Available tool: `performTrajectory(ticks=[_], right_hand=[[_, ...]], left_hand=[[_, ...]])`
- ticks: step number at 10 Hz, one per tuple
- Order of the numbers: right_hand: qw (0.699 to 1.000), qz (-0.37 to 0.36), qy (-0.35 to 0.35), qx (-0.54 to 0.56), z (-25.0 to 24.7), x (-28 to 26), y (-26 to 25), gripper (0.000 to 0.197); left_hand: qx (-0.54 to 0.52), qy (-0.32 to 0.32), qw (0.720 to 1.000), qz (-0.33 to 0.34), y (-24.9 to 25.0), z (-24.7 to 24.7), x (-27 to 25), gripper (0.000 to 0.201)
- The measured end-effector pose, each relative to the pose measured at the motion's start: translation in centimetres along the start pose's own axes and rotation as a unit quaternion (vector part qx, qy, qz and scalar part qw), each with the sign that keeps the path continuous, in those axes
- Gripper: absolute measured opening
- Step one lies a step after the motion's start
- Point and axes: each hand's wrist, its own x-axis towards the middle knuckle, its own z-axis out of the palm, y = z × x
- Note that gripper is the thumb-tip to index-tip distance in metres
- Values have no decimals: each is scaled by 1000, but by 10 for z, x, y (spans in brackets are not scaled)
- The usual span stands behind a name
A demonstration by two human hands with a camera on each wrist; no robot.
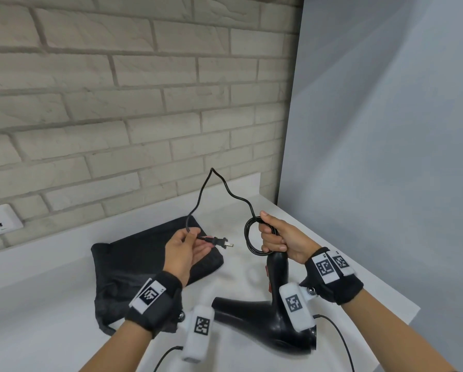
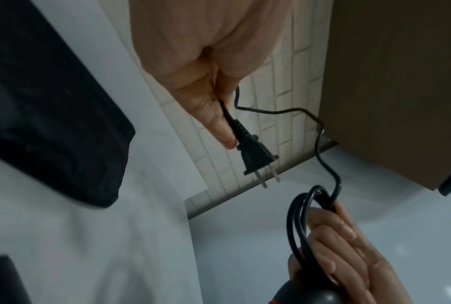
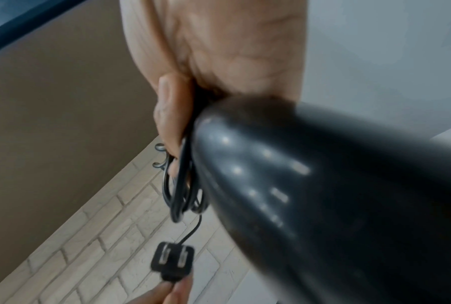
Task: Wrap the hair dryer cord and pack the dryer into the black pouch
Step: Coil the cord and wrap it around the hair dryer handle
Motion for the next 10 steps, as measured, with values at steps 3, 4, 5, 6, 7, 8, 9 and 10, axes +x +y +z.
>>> performTrajectory(ticks=[3, 4, 5, 6, 7, 8, 9, 10], right_hand=[[1000, -5, -8, -1, 2, -2, 0, 46], [1000, -5, -10, 1, 2, -2, -1, 47], [1000, -4, -9, 4, 2, -2, 0, 47], [1000, -5, -11, 5, 1, -1, 0, 47], [1000, -4, -11, 3, 0, -1, 1, 47], [1000, -4, -11, 4, 0, -1, 0, 47], [1000, -5, -12, 3, 0, -1, 0, 47], [1000, -5, -12, 4, 0, -1, 0, 47]], left_hand=[[-72, 0, 996, -43, -21, 44, 10, 16], [-71, -4, 996, -50, -20, 49, 11, 15], [-67, 0, 996, -51, -20, 49, 11, 16], [-66, 1, 996, -55, -19, 49, 11, 17], [-59, 2, 997, -56, -18, 51, 10, 17], [-47, 9, 998, -52, -16, 53, 11, 16], [-31, 16, 998, -48, -14, 55, 11, 17], [-18, 16, 999, -45, -13, 57, 12, 18]])
